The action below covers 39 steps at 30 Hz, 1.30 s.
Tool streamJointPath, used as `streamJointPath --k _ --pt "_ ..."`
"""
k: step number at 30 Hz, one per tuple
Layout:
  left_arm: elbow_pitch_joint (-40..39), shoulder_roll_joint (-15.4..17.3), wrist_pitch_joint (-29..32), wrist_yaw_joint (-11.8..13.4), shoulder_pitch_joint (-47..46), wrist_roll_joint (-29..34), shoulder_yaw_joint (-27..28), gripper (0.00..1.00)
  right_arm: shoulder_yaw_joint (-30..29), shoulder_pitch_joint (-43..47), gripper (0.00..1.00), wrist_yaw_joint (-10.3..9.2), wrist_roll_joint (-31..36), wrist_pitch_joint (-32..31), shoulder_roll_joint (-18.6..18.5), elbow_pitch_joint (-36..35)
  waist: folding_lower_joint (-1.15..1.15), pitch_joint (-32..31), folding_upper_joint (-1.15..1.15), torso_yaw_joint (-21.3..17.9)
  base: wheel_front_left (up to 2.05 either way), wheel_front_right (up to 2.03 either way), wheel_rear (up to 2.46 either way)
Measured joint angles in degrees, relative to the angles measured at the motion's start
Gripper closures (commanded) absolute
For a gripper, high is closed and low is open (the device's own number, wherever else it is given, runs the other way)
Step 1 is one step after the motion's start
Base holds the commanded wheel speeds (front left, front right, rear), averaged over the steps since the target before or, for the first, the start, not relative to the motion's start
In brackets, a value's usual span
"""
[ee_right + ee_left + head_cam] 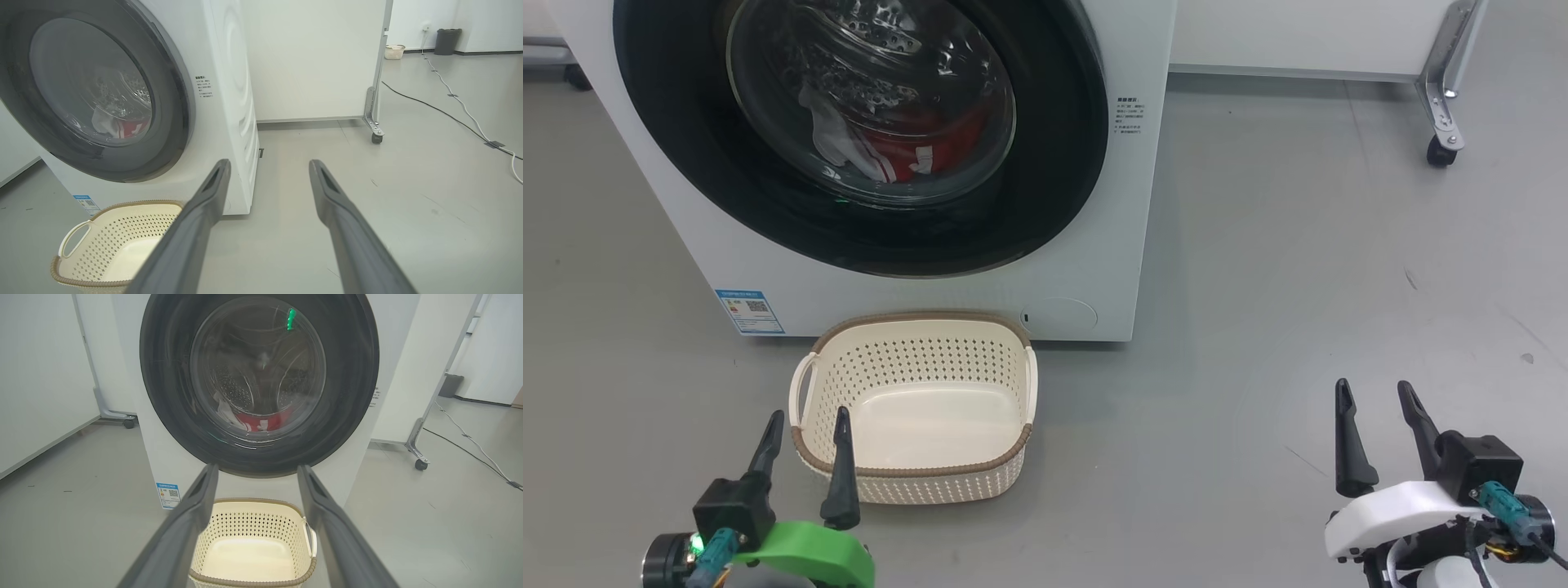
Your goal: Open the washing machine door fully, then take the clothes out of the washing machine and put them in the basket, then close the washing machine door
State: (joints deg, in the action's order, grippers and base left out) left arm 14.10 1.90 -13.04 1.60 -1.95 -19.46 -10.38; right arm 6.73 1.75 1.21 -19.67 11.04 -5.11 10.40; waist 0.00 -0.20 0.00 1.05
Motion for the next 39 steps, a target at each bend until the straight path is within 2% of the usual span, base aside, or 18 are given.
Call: streamJointPath --k 8,39 --pt "0.8 0.1 -1.2 1.2 0.1 3.1 -1.4 0.0 0.9 0.0 0.0 -0.94 5.2 1.3 0.0 0.4 0.0 0.2 0.0 0.0 0.0 0.0 0.0" --pt "2.1 0.1 -1.4 2.6 -1.1 3.0 -2.3 0.0 1.0 -0.2 0.0 -0.98 5.2 1.9 0.1 2.9 0.0 0.3 0.0 0.1 0.0 0.0 0.0"
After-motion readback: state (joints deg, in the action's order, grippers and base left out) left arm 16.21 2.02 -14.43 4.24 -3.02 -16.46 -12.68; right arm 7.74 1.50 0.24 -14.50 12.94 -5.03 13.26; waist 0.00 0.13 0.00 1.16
